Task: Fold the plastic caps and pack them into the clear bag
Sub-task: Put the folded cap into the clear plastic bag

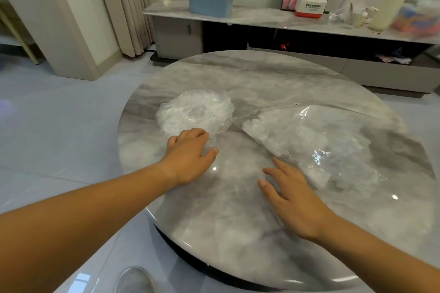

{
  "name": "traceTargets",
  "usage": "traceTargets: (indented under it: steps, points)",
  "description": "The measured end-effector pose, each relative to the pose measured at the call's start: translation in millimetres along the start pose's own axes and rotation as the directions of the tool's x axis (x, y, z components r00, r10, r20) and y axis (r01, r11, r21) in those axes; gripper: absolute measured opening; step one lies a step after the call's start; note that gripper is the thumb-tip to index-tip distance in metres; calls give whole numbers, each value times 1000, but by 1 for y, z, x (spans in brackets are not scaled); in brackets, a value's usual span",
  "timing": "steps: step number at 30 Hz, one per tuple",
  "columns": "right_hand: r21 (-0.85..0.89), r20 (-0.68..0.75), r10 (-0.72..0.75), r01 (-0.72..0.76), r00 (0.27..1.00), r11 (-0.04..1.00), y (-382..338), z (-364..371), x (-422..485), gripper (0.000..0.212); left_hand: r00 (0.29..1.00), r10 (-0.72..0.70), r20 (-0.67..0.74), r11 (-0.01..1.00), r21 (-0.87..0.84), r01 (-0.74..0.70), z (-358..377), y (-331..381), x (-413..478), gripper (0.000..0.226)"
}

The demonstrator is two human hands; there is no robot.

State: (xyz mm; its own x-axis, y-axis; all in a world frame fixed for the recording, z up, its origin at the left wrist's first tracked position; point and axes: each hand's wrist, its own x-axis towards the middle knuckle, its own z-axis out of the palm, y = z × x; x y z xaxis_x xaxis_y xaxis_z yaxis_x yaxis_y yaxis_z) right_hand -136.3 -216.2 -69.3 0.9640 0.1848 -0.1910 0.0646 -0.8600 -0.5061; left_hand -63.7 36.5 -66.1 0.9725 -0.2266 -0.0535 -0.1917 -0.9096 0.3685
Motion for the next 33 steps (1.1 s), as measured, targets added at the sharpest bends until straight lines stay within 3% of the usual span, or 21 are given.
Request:
traceTargets:
  steps: [5,9,12,19,22,27,33]
  points:
    - [36,-12,-106,106,994,994,-2,-4,-9,66,991,105,-83,992,-58,-110,-6,8,-12,54]
    - [-31,-17,-275,274,961,961,1,-9,-15,76,944,327,-47,943,86,-323,-4,9,-39,71]
    - [-172,41,-429,429,902,887,4,-8,-19,73,879,477,8,864,175,-471,2,9,-68,61]
    - [-275,211,-490,533,846,801,16,7,-33,79,771,616,161,782,-6,-624,22,7,-109,53]
    - [-247,134,-501,519,855,818,24,4,-45,73,804,576,148,816,-52,-576,25,5,-113,62]
    - [-224,-66,-580,555,812,801,36,-1,-66,52,953,216,212,976,-84,-202,23,16,-87,86]
    - [-130,-109,-519,506,848,853,53,7,-82,49,951,150,272,989,-34,-146,26,8,-43,86]
